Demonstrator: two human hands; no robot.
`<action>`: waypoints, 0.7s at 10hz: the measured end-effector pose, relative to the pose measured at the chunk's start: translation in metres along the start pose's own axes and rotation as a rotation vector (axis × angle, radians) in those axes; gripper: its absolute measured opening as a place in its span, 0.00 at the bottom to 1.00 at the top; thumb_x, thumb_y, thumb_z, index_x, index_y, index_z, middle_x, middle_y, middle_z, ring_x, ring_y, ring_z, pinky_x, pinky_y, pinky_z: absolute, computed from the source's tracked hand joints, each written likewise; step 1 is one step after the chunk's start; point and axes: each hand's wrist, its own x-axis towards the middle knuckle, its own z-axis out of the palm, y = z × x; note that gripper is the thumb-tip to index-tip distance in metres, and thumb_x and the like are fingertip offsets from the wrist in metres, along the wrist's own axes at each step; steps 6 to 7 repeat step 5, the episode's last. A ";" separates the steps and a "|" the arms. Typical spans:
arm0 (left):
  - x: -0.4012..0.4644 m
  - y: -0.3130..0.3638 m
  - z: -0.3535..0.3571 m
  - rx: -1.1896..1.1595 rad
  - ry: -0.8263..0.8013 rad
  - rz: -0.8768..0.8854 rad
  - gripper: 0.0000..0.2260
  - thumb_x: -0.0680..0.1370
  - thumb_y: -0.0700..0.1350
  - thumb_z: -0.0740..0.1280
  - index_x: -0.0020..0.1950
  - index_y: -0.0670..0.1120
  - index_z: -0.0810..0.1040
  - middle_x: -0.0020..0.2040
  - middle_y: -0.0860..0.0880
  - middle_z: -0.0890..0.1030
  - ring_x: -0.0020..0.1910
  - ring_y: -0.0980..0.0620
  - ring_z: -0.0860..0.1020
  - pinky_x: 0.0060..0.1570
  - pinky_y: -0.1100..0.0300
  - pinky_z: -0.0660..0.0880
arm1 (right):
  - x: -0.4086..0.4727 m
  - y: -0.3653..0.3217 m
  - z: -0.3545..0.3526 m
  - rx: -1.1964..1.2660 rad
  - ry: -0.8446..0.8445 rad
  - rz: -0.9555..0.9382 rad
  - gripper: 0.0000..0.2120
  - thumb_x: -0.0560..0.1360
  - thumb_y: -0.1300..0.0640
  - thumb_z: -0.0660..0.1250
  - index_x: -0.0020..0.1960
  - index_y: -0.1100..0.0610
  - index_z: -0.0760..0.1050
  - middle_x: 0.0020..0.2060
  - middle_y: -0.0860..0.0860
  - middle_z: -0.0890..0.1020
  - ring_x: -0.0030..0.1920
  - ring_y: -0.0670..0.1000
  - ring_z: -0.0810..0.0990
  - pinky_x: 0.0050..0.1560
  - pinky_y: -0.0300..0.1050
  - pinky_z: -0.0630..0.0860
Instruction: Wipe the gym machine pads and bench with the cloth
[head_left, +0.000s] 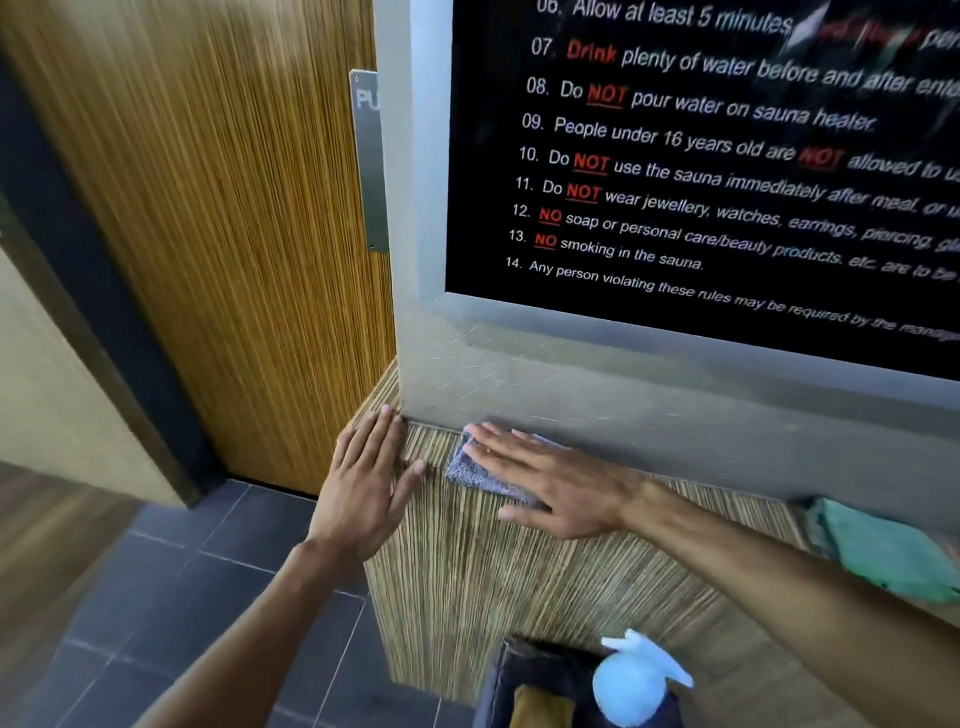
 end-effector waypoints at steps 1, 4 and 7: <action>0.000 0.002 0.003 0.006 0.021 -0.017 0.32 0.82 0.62 0.47 0.78 0.42 0.57 0.80 0.45 0.57 0.80 0.51 0.50 0.77 0.45 0.54 | 0.013 -0.006 0.009 0.048 0.047 -0.018 0.36 0.81 0.39 0.52 0.79 0.52 0.38 0.78 0.50 0.37 0.77 0.44 0.33 0.76 0.44 0.34; 0.006 0.000 0.003 -0.012 0.027 -0.008 0.33 0.81 0.63 0.46 0.79 0.43 0.56 0.80 0.46 0.55 0.80 0.51 0.49 0.78 0.48 0.51 | 0.023 -0.001 0.012 0.052 0.048 -0.013 0.36 0.80 0.39 0.54 0.79 0.51 0.41 0.79 0.49 0.40 0.77 0.43 0.34 0.75 0.46 0.36; -0.004 -0.002 -0.004 -0.077 0.013 0.030 0.33 0.81 0.64 0.44 0.80 0.46 0.51 0.81 0.47 0.50 0.80 0.54 0.44 0.78 0.52 0.45 | 0.005 -0.012 0.004 0.040 0.176 0.045 0.36 0.80 0.38 0.55 0.79 0.50 0.42 0.79 0.50 0.41 0.78 0.44 0.36 0.77 0.48 0.36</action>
